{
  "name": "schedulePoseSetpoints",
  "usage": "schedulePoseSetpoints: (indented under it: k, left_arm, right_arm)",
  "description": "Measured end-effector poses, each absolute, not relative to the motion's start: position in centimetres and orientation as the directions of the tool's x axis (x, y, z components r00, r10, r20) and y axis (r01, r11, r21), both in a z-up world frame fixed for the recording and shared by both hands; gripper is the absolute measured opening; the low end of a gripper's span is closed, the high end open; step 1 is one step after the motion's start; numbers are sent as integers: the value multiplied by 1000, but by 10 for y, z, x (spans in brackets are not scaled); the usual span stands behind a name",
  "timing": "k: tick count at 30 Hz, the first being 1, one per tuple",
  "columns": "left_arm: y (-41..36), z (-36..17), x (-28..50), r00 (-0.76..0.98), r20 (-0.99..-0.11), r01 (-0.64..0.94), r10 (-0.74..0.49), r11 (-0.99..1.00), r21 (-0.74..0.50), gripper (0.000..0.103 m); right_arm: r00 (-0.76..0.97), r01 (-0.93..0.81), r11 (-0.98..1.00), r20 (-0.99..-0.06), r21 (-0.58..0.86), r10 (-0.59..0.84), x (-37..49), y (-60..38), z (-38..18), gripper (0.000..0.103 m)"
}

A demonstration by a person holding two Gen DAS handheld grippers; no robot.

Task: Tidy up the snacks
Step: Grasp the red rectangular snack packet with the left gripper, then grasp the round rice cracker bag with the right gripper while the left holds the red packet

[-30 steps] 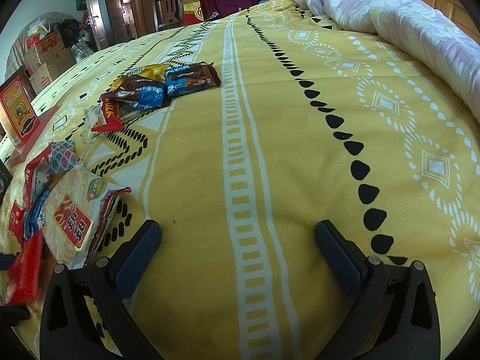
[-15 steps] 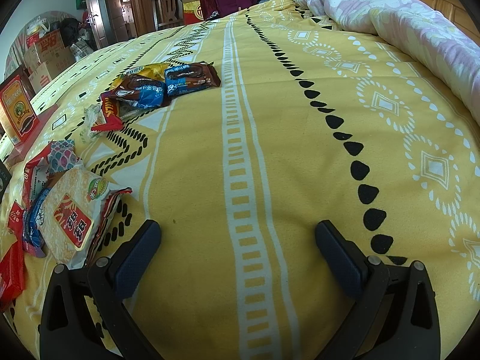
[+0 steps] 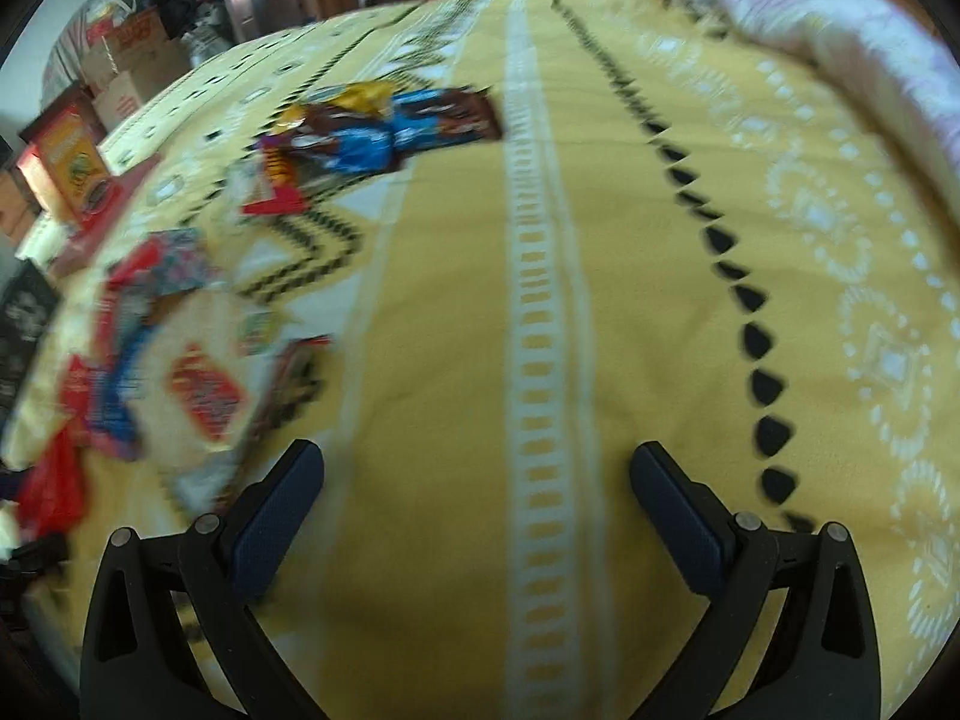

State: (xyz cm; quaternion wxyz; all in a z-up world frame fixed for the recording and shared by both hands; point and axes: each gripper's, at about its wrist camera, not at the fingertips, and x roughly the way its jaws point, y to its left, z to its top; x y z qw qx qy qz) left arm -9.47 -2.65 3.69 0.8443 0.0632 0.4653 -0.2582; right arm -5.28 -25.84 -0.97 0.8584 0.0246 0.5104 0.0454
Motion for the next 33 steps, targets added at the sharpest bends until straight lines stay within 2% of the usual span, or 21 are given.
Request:
schedulePoseSetpoints:
  k: [4, 7, 10, 13, 23, 28, 30, 32, 33]
  left_arm:
    - [-13, 37, -93, 425, -814, 466, -396, 867, -178, 54]
    - [-10, 33, -92, 411, -817, 468, -405, 862, -192, 54]
    - [-9, 30, -90, 404, -815, 471, -416, 858, -205, 54]
    - [-9, 28, -89, 398, -811, 471, -428, 854, -220, 54]
    - [-5, 24, -85, 380, -807, 474, -453, 844, -251, 54]
    - [-6, 24, -84, 384, -806, 475, -450, 845, -246, 54]
    - [-6, 24, -84, 388, -807, 475, -445, 847, -238, 54]
    - [-8, 26, -84, 397, -809, 474, -434, 851, -224, 54]
    - [-9, 26, -85, 405, -808, 471, -428, 855, -216, 54]
  right_arm:
    - [498, -205, 979, -862, -14, 92, -58, -230, 26, 99]
    - [524, -393, 918, -834, -57, 173, -68, -203, 53, 100]
    - [461, -584, 809, -849, -70, 259, -68, -173, 62, 100]
    - [378, -685, 724, -890, -83, 256, -59, -156, 49, 100]
    - [228, -772, 634, -952, -49, 204, -16, -138, 7, 100]
    - [213, -769, 636, -961, -55, 175, -17, -135, -12, 99]
    - [205, -737, 676, -957, -13, 205, -14, -143, -16, 94]
    - [225, -688, 725, -945, 17, 236, -14, -154, -13, 80]
    - [243, -664, 748, -937, 27, 250, -16, -159, -10, 79]
